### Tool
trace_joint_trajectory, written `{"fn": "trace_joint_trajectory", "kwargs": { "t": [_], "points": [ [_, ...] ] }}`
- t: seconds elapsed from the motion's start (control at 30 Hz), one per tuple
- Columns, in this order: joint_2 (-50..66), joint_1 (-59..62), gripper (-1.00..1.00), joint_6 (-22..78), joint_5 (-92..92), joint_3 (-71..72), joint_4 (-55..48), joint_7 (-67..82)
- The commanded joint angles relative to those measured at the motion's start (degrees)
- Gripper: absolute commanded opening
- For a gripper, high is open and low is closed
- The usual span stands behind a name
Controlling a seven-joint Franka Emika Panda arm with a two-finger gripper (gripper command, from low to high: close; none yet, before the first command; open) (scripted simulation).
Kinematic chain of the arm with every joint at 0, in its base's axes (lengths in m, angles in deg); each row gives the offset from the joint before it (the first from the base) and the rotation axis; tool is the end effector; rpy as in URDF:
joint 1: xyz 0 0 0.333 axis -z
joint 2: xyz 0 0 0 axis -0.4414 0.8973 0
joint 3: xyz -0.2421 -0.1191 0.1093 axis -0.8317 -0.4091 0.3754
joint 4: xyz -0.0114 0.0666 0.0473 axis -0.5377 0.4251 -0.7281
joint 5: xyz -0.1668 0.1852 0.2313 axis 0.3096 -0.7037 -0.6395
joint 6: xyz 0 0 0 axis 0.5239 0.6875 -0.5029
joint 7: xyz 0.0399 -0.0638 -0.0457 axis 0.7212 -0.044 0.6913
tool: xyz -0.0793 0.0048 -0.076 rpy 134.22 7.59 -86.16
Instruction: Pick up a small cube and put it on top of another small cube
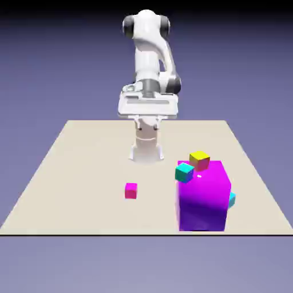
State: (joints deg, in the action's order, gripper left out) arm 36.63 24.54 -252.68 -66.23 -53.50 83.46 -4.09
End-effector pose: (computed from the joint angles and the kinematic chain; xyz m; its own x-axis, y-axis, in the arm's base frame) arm 0.3643 0.0013 0.4562 0.5738 -0.6199 0.5352 -0.4444 -0.7846 -0.4323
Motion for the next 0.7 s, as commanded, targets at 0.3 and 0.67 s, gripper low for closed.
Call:
{"fn": "trace_joint_trajectory", "kwargs": {
  "t": [0.3,0.67],
  "points": [
    [11.10,-7.99,0.00,4.17,13.62,-14.31,2.96,24.92],
    [23.31,-16.78,0.00,8.75,28.60,-30.05,6.22,52.33]
  ]
}}
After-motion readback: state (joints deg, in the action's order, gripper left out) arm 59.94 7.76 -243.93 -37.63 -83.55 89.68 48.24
